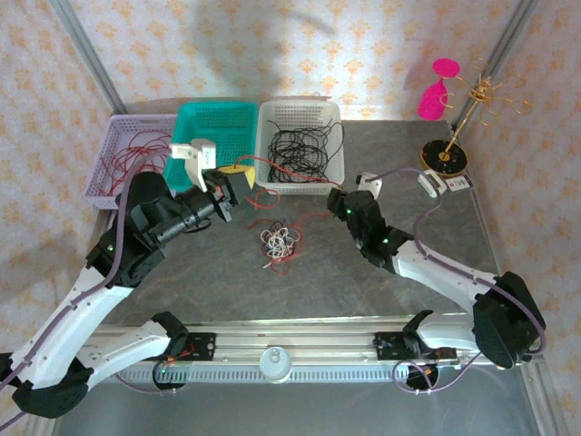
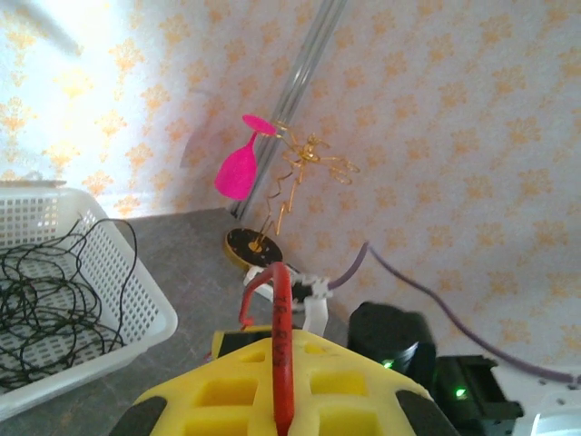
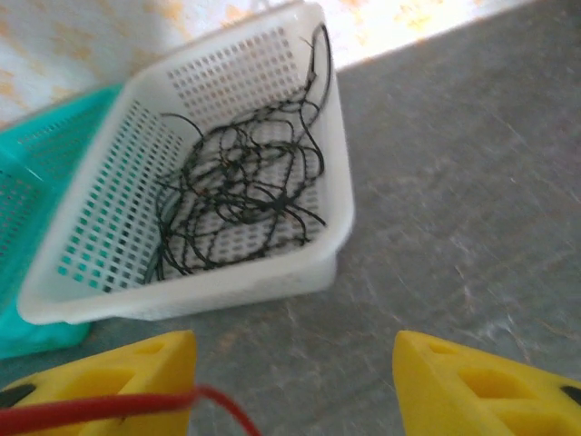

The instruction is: Untangle the cables

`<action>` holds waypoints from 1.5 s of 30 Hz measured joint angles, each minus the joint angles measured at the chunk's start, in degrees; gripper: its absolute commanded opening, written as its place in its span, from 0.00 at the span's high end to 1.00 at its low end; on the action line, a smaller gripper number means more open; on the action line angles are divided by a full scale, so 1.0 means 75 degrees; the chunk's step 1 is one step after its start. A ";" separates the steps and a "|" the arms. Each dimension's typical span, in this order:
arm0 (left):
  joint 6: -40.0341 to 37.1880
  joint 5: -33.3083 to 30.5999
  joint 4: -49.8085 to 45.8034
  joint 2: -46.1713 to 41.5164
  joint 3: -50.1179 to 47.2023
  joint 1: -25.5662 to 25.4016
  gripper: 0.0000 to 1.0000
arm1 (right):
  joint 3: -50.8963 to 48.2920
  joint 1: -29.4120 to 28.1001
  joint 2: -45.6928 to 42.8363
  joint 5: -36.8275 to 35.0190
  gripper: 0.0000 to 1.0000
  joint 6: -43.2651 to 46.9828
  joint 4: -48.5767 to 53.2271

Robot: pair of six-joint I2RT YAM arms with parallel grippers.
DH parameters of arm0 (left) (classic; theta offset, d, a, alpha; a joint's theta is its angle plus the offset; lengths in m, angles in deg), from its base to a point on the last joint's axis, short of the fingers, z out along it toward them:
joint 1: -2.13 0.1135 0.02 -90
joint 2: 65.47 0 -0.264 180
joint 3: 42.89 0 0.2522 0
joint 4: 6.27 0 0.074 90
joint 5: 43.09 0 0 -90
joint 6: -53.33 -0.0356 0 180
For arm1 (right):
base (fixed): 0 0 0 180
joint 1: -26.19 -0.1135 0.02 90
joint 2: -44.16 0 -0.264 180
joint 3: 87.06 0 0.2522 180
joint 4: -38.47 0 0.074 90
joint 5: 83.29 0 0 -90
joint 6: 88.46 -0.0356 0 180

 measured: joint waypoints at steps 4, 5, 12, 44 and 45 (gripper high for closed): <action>-0.0029 0.0032 -0.0274 0.0233 0.0653 0.0000 1.00 | 0.0047 0.0009 -0.0621 0.0921 0.37 0.0259 0.0230; -0.0032 0.0032 -0.0294 0.0265 0.0720 0.0000 1.00 | 0.0082 0.0009 -0.0726 0.1037 0.37 0.0297 0.0224; -0.0146 -0.0128 -0.1029 0.0801 0.0994 0.0000 1.00 | 0.0609 0.0026 -0.2337 0.3622 0.35 0.1043 0.2011; -0.0455 -0.0166 -0.1839 0.1361 0.0994 0.0000 1.00 | 0.3346 -0.1542 0.0099 0.5657 0.56 0.1413 0.1719; -0.0455 -0.0163 -0.1839 0.1361 0.0994 0.0000 1.00 | 0.3480 -0.1542 0.0201 0.5467 0.57 0.1457 0.1798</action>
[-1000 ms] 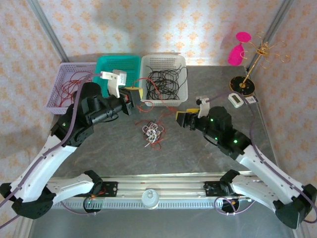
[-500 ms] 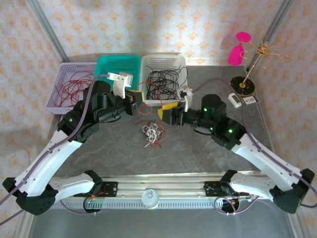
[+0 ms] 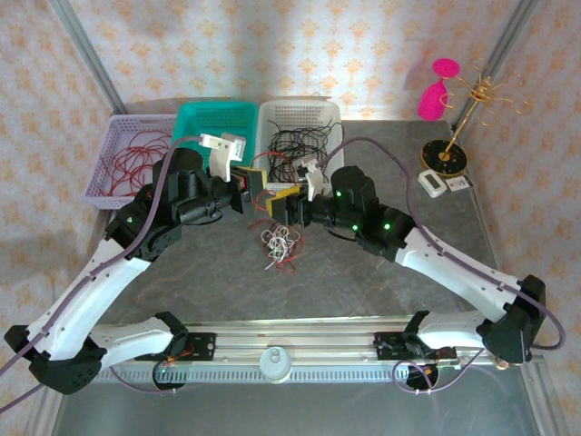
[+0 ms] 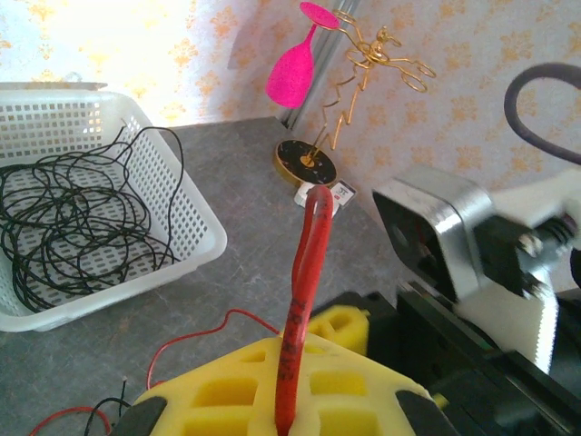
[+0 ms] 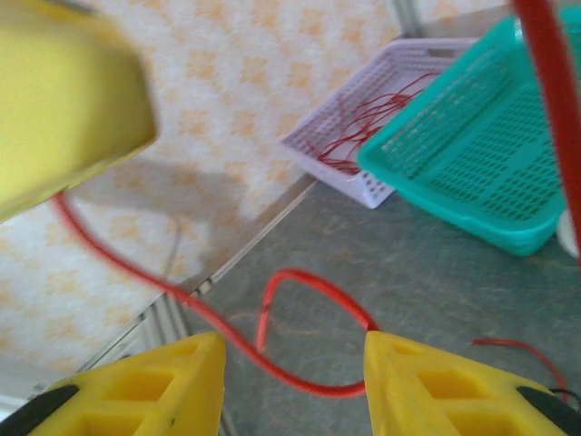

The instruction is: Untangle the cables

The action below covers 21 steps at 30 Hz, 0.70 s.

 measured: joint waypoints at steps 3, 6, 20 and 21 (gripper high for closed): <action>0.0000 0.0055 0.0000 0.0000 0.0000 0.0000 1.00 | 0.0318 0.0003 0.0289 -0.0256 0.57 0.0137 0.0163; 0.0000 0.0157 0.0000 0.0000 0.0000 0.0000 1.00 | 0.0463 0.0000 0.0580 -0.0312 0.56 0.0219 0.0303; -0.0006 0.0221 0.0149 -0.0015 -0.0026 0.0000 1.00 | 0.0358 0.0000 0.0979 -0.0615 0.68 -0.0565 0.0804; -0.0006 0.0221 0.0286 -0.0041 -0.0085 0.0000 1.00 | 0.0245 0.0000 0.0959 -0.0697 0.69 -0.0866 0.0822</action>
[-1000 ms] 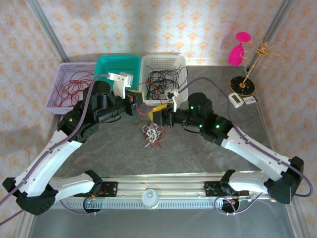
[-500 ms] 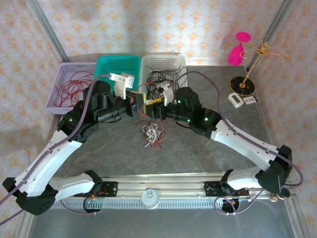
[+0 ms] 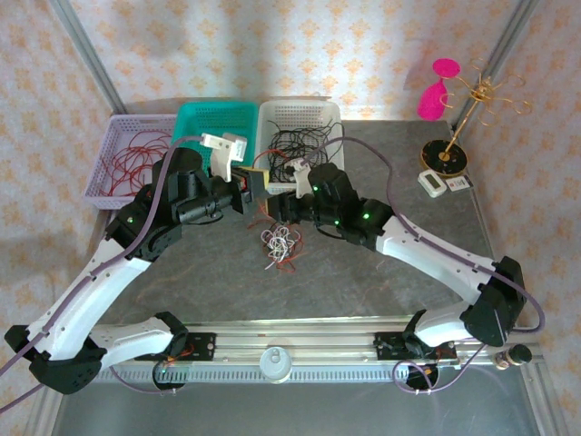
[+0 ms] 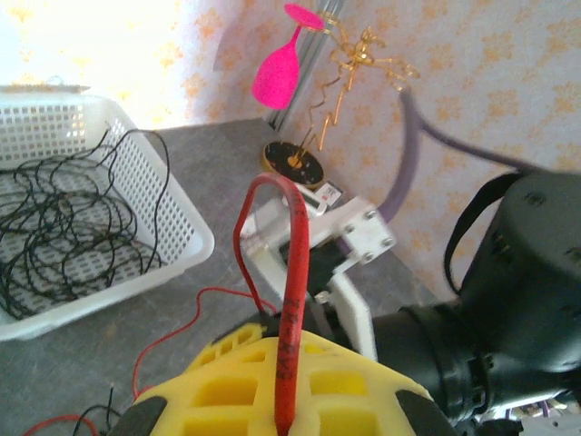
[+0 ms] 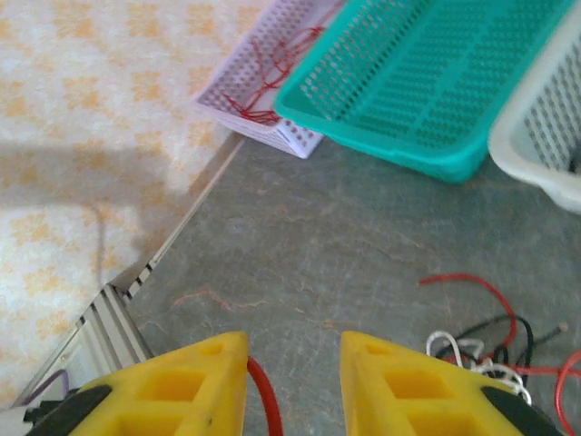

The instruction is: Untangle the cables

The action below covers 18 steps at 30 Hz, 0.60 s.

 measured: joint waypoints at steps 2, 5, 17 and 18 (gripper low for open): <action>0.0000 0.0003 0.0291 -0.0122 -0.0201 0.0000 1.00 | -0.0393 0.0006 -0.0050 -0.0029 0.70 -0.0784 -0.0128; 0.0003 0.0006 0.0734 -0.0315 -0.0519 0.0000 1.00 | -0.1547 0.0000 -0.0143 0.0323 0.73 -0.2215 -0.0898; 0.0087 -0.0160 0.1970 -0.0373 -0.1186 0.0000 1.00 | -0.3620 -0.0131 -0.1553 -0.0501 0.60 -0.3759 -0.1536; 0.0087 -0.0204 0.1964 -0.0367 -0.1183 0.0000 1.00 | -0.3585 -0.0131 -0.1888 -0.0653 0.60 -0.3494 -0.1480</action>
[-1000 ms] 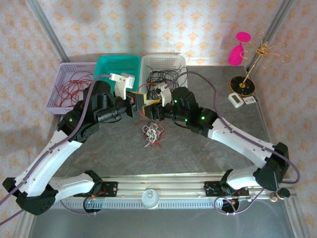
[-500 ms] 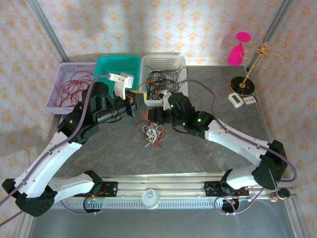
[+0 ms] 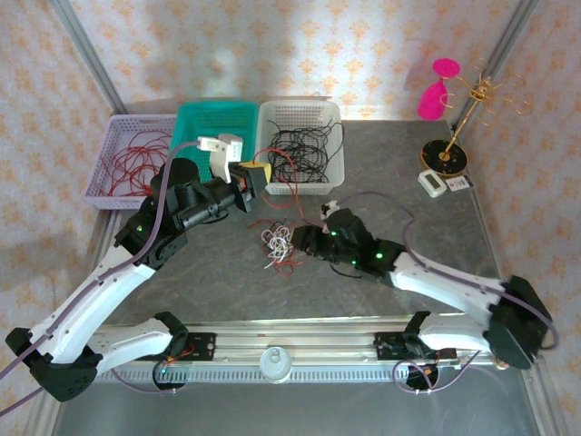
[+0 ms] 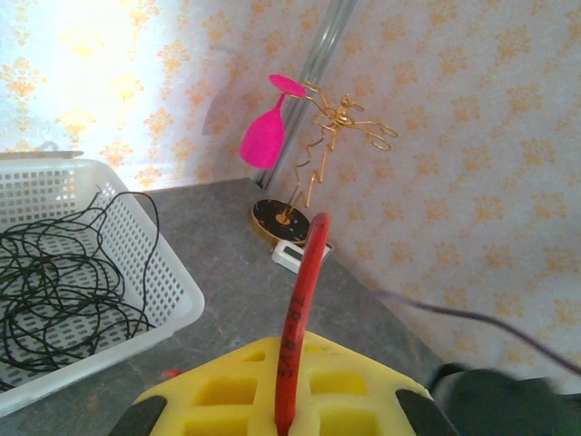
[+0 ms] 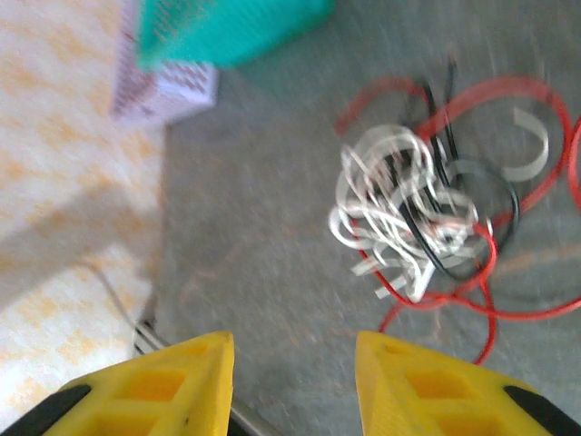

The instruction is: Untangle the cables

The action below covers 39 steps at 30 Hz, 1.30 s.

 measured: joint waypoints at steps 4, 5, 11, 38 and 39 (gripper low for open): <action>-0.0026 -0.0029 -0.0256 0.0061 0.0093 0.0000 1.00 | 0.0542 -0.0015 -0.1405 -0.0396 0.59 0.1661 0.0513; -0.0035 -0.0029 -0.0367 0.0079 0.0143 0.0000 1.00 | 0.0778 -0.0020 -0.1609 -0.0510 0.57 0.2084 0.0708; -0.0248 0.0044 -0.1212 0.0192 0.0498 0.0000 1.00 | 0.1562 -0.0020 -0.2401 -0.0997 0.55 0.4150 0.1303; -0.0481 0.1093 -0.3485 0.1023 0.1874 0.0000 1.00 | 0.2124 -0.0437 0.1064 0.1988 0.41 1.2861 0.0580; -0.0478 0.1119 -0.3494 0.1023 0.1903 0.0000 1.00 | 0.2157 -0.0431 0.1145 0.1967 0.44 1.2954 0.0577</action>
